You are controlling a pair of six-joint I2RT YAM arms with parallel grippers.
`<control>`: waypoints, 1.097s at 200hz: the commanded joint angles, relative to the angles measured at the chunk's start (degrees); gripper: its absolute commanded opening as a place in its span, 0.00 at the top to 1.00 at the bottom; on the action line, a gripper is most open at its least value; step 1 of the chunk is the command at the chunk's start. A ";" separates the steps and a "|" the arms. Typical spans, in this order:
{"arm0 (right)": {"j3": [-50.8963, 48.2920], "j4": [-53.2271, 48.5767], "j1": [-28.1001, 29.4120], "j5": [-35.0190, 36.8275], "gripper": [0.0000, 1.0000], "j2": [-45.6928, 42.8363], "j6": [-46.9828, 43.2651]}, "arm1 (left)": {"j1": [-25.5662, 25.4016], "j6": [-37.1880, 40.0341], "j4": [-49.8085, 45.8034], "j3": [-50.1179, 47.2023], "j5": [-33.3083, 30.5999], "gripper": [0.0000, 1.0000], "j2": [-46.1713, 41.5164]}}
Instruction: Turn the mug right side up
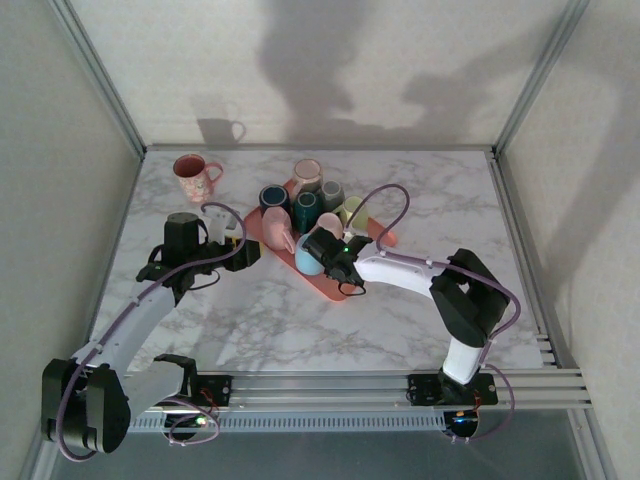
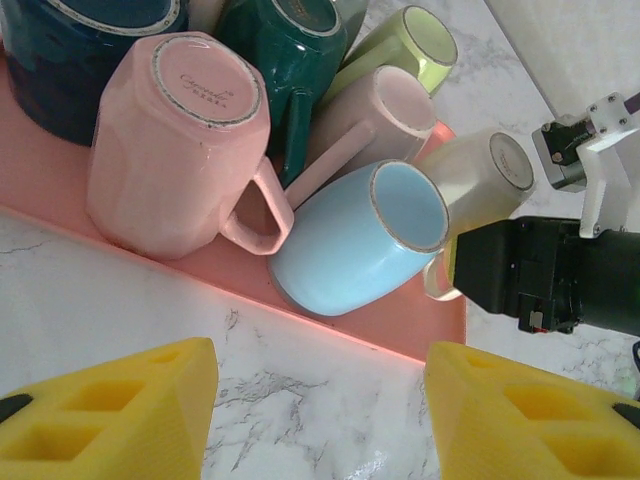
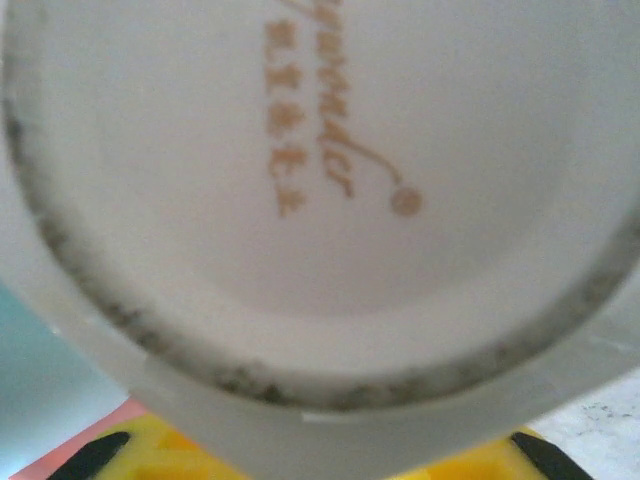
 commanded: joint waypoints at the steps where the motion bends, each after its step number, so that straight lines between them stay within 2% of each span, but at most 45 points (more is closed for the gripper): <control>1: -1.28 1.03 -0.62 1.74 0.72 -0.04 0.76 | -0.51 0.92 -0.78 0.84 -0.74 0.43 0.04; 53: -2.18 1.66 -1.31 1.05 0.77 0.42 -0.29 | -0.49 0.84 -1.26 1.24 -1.18 0.43 0.44; 98: -3.78 1.94 -1.29 0.92 0.94 -1.17 -1.03 | -0.60 -0.53 -1.69 2.34 -1.79 0.44 0.41; 124: -5.44 1.96 -1.31 0.89 1.00 -3.25 -1.51 | -0.53 -2.66 -1.27 2.65 -1.97 0.44 -0.45; 163: -7.98 4.48 -1.71 -0.68 1.00 -7.75 -4.20 | -0.58 -6.50 0.86 2.22 -1.25 0.44 -1.53; 219: -8.86 2.49 -3.13 -5.12 1.00 -16.89 -9.22 | -0.91 -15.89 7.05 0.99 2.59 0.44 -2.56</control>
